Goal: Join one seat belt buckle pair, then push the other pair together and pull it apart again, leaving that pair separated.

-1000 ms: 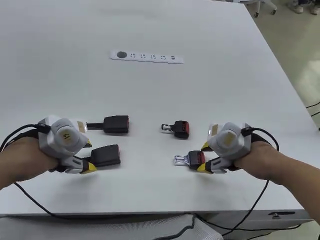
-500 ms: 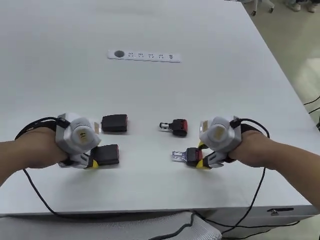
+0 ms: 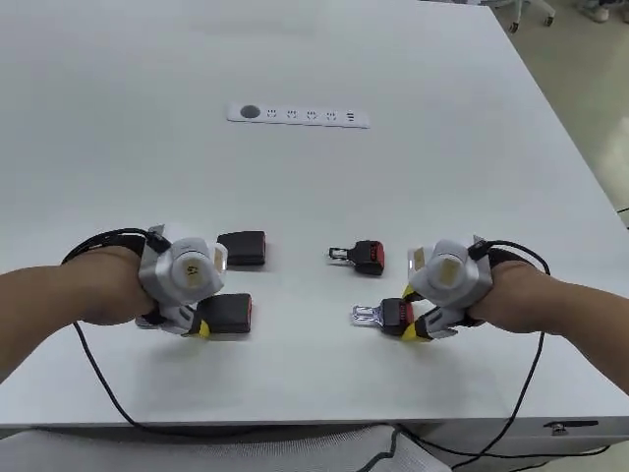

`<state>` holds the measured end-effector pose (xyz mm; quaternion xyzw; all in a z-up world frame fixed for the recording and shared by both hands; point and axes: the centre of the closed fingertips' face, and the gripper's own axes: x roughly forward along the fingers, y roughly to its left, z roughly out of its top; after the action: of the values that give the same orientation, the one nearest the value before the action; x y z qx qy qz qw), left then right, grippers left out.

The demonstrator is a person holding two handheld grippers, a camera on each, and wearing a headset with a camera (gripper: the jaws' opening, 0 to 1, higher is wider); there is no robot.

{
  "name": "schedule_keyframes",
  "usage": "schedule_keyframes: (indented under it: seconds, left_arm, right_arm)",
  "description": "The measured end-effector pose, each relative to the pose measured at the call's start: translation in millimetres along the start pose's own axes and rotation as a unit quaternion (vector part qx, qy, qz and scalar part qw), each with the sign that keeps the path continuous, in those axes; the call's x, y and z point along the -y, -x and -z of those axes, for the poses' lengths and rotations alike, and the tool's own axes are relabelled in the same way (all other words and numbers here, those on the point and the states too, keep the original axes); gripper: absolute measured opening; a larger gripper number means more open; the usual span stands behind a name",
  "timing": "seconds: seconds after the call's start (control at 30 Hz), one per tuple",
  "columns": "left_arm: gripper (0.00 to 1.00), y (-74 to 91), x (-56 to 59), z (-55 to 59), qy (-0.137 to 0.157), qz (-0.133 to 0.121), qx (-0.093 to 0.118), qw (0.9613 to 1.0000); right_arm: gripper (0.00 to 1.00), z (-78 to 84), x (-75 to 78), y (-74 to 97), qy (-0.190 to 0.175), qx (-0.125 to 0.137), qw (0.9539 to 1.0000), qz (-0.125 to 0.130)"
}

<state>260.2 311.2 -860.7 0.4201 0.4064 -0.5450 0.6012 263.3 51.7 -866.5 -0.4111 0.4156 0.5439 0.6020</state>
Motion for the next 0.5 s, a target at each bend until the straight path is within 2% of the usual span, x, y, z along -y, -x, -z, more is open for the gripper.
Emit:
schedule_keyframes:
  seconds: [0.13, 0.33, 0.37, 0.5]
  left_arm:
    - [0.32, -1.6, -1.1, 1.9, 0.001, 0.003, -0.004, 1.0000]
    - [0.32, -2.9, -2.8, 3.1, 0.004, 0.008, 0.011, 0.9999]
    - [0.32, -2.9, -1.4, 0.4, 0.004, 0.007, 0.014, 0.9999]
    - [0.32, -3.5, -2.1, 0.7, 0.006, 0.007, 0.017, 0.9998]
  right_arm:
    - [0.33, -0.4, -1.0, -0.7, 0.013, -0.001, 0.9999, -0.001]
    - [0.33, -0.6, -1.1, -0.4, 0.010, -0.005, 0.9999, -0.006]
    - [0.33, -0.8, -1.3, -0.3, 0.008, -0.007, 0.9999, -0.006]
    - [0.33, -1.8, -1.2, -0.2, 0.004, -0.012, 0.9999, -0.001]
